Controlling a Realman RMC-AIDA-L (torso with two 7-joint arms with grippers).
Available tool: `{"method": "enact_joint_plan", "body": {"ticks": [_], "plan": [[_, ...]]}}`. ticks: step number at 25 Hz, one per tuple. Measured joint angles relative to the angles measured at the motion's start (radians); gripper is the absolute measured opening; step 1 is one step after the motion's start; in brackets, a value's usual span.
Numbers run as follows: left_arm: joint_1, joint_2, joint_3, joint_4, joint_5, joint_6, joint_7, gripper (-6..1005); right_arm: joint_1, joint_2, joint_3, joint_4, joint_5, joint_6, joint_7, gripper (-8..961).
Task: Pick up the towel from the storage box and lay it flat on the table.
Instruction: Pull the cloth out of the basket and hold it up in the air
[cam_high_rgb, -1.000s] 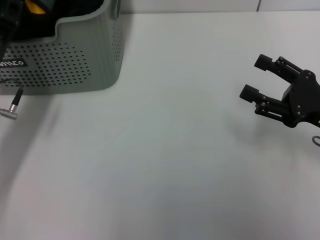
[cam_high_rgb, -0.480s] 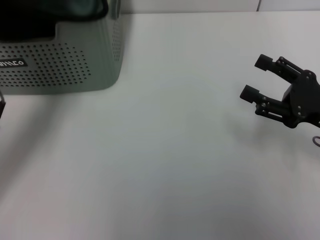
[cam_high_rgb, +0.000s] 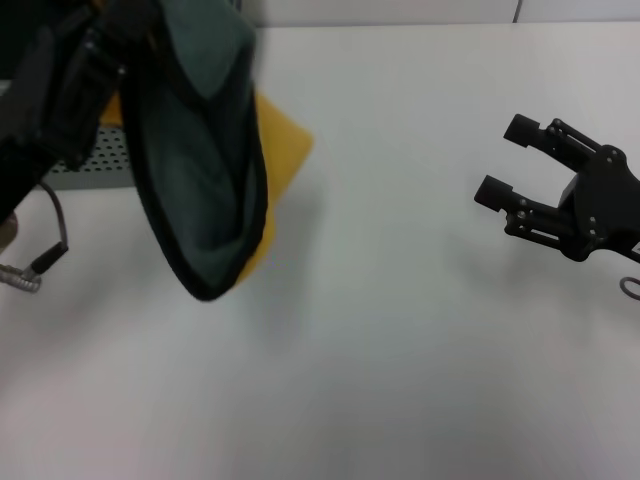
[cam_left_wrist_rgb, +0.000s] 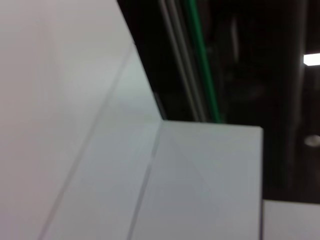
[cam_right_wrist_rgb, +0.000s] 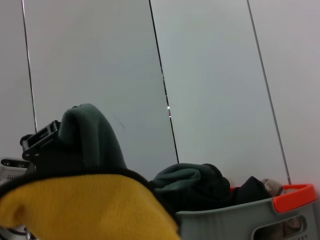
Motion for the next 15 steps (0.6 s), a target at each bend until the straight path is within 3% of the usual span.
{"method": "enact_joint_plan", "body": {"ticks": [5,11,15], "plan": [[-0.008,0.001,0.019,-0.025,0.013,-0.005,0.068,30,0.002,0.008,-0.001,0.001,-0.008,0.002,-0.001,856],[-0.009,-0.006,0.011,-0.172,-0.02,-0.159,0.243,30,0.016,0.014,-0.009,0.001,-0.027,0.013,-0.002,856],[-0.032,-0.011,0.008,-0.234,-0.053,-0.171,0.289,31,0.038,0.021,-0.026,0.007,-0.027,0.015,0.0,857]]}}
